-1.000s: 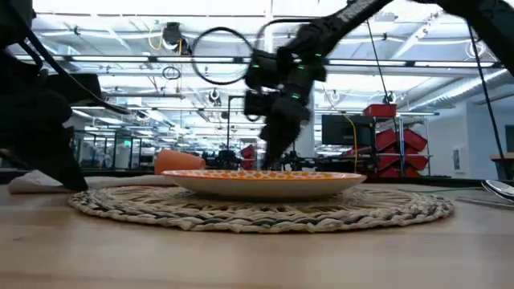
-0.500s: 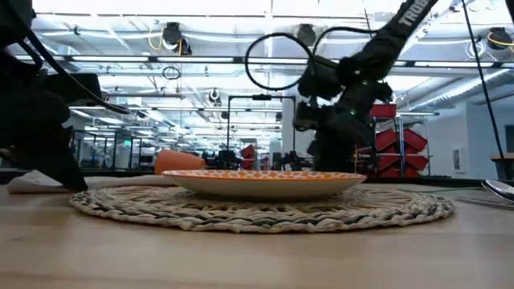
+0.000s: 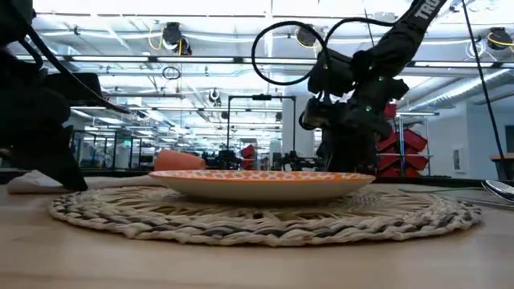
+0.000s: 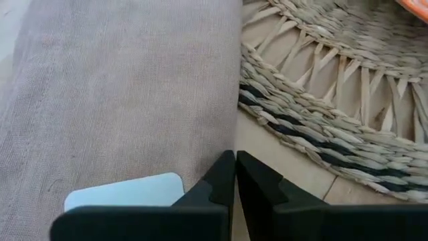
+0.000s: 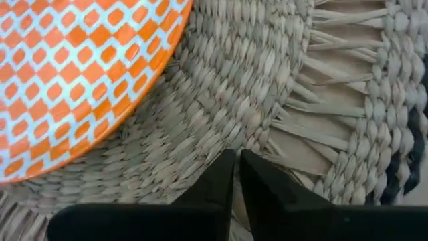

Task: Set table place
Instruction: Put the white napkin on the table to the left of the brown mat

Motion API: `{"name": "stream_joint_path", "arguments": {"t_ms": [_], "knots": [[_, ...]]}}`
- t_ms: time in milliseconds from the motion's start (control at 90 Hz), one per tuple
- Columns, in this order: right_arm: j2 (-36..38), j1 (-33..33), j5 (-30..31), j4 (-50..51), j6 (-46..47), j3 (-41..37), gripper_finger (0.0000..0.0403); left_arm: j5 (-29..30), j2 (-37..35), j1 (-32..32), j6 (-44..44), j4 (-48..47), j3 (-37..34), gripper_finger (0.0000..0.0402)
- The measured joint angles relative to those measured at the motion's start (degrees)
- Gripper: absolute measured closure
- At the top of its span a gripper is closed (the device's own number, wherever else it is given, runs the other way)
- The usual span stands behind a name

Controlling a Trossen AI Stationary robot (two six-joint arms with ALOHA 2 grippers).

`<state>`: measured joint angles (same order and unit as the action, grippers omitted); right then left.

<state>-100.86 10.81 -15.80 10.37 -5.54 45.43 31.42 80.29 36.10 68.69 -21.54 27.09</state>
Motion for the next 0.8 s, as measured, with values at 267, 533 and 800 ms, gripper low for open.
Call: {"name": "stream_joint_path", "arguments": {"t_ms": [267,533,800], "knots": [[1.92,-1.46,-0.43,5.18,0.8,-0.09,0.0385,-0.13,0.0,-0.02,0.04,0.06,0.02,0.0398],[10.72,-1.68,2.22,8.63,1.62,-1.02,0.0385,-0.63,0.0,0.0,0.0,1.35,0.02,0.0398],[16.56,-3.97,2.71,0.41,2.76,-0.7,0.0385,-1.01,0.0,0.04,8.79,2.58,0.04,0.0398]]}}
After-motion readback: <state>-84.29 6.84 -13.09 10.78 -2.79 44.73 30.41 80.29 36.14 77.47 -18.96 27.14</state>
